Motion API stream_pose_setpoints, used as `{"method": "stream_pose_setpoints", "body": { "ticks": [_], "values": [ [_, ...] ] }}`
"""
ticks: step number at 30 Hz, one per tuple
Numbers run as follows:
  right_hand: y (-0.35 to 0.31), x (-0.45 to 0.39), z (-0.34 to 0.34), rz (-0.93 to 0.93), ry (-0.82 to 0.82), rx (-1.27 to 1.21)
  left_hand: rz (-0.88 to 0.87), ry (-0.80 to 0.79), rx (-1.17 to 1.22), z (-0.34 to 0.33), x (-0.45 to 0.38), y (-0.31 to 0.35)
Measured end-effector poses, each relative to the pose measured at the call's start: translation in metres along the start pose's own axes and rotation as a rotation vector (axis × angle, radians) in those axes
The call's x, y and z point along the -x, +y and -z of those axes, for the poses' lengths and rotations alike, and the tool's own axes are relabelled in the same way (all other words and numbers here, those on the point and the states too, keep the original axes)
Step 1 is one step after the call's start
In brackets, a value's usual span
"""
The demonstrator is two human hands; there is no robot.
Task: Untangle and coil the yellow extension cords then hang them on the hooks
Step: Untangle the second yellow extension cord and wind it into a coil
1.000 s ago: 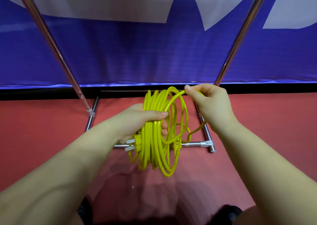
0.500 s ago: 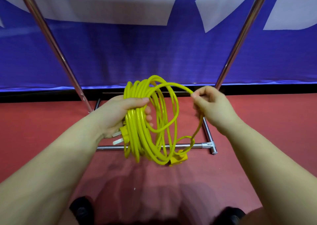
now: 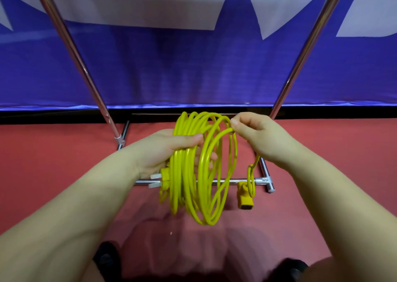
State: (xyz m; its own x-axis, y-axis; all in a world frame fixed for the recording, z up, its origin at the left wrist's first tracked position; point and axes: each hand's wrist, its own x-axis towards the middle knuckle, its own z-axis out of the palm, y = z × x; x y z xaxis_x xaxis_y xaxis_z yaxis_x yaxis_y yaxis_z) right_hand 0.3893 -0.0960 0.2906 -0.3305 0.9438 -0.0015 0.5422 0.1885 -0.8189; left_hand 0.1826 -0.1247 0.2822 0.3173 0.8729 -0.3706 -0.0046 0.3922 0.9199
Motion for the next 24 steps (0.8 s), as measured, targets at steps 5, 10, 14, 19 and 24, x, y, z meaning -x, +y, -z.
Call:
{"method": "stream_pose_setpoints", "body": {
  "ticks": [5,10,14,19,24],
  "values": [
    [-0.001,0.0,-0.02,0.136,-0.016,0.148,0.027,0.013,-0.042,-0.01,-0.008,-0.007],
    [0.001,-0.001,-0.021,0.124,0.145,0.059,0.064,-0.003,0.08,-0.019,-0.01,-0.008],
    [0.004,-0.006,-0.017,0.075,0.281,0.029,0.062,-0.066,0.118,-0.015,-0.013,-0.011],
    [0.006,-0.005,-0.008,0.041,0.135,0.034,0.029,-0.043,0.126,-0.01,-0.015,-0.01],
    [0.026,-0.002,-0.016,-0.148,-0.254,0.112,-0.074,0.037,0.241,-0.007,-0.016,-0.006]
  ]
}}
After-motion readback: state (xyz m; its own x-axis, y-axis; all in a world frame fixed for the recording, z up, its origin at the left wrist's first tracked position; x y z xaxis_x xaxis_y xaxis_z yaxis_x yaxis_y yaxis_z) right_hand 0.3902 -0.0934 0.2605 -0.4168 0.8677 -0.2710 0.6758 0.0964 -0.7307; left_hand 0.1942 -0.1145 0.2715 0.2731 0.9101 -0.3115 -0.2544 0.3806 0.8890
